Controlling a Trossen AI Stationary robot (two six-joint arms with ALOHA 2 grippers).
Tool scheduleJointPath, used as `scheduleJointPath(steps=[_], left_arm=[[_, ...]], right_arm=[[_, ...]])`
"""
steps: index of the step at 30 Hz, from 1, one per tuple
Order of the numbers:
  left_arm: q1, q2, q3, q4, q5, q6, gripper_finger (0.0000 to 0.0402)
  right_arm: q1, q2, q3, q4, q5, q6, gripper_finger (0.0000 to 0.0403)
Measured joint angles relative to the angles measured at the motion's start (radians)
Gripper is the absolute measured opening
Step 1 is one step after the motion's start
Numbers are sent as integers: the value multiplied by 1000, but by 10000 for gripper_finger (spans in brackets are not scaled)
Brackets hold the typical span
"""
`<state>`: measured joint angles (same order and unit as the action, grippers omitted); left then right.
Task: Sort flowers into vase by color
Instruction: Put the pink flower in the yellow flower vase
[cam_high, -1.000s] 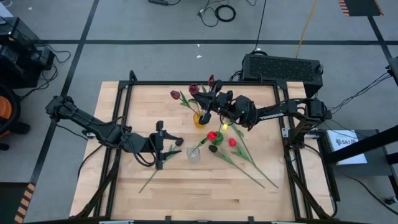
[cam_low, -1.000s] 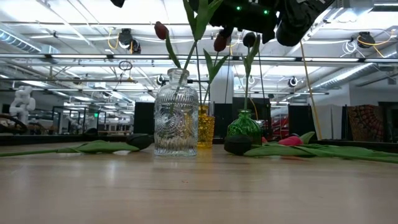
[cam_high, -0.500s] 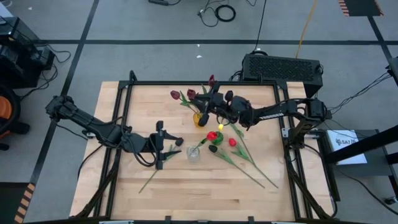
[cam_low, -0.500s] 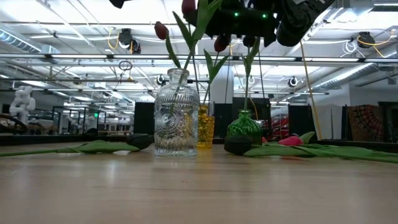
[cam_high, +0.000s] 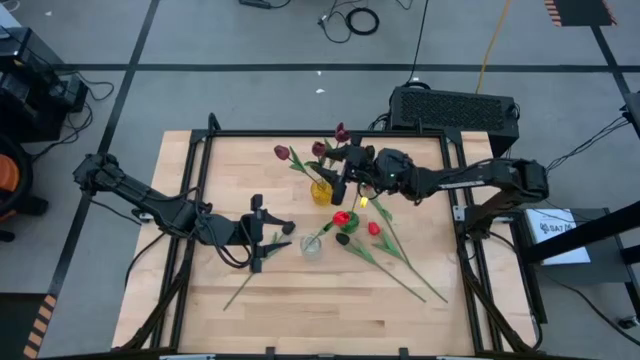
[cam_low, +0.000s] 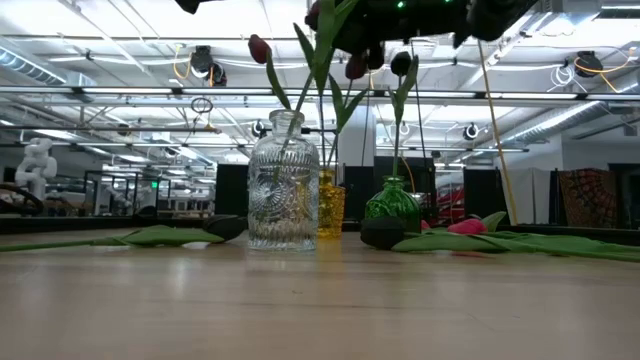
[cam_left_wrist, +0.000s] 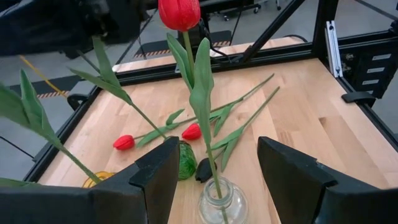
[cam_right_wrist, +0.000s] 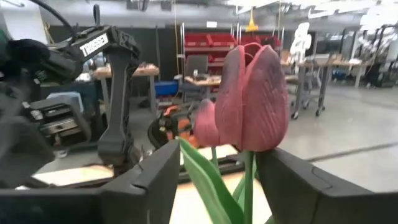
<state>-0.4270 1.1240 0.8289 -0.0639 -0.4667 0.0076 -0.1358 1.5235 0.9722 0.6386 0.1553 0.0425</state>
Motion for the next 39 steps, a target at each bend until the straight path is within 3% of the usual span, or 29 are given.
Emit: scheduleJointPath(steps=[13, 19, 30, 36, 39], left_arm=[[1, 0, -1, 6, 0, 0, 223], [1, 0, -1, 12, 0, 6, 223], [1, 0, -1, 21, 0, 6, 223], [1, 0, -1, 26, 0, 6, 223], [1, 0, -1, 26, 0, 6, 223]], right_arm=[[0, -166, 0, -365, -1, 132, 291], [0, -220, 0, -423, -1, 132, 319], [0, -245, 0, -483, -41, 174, 327], [0, -245, 2, -488, -110, 78, 327], [1, -245, 7, -508, -96, 15, 321]])
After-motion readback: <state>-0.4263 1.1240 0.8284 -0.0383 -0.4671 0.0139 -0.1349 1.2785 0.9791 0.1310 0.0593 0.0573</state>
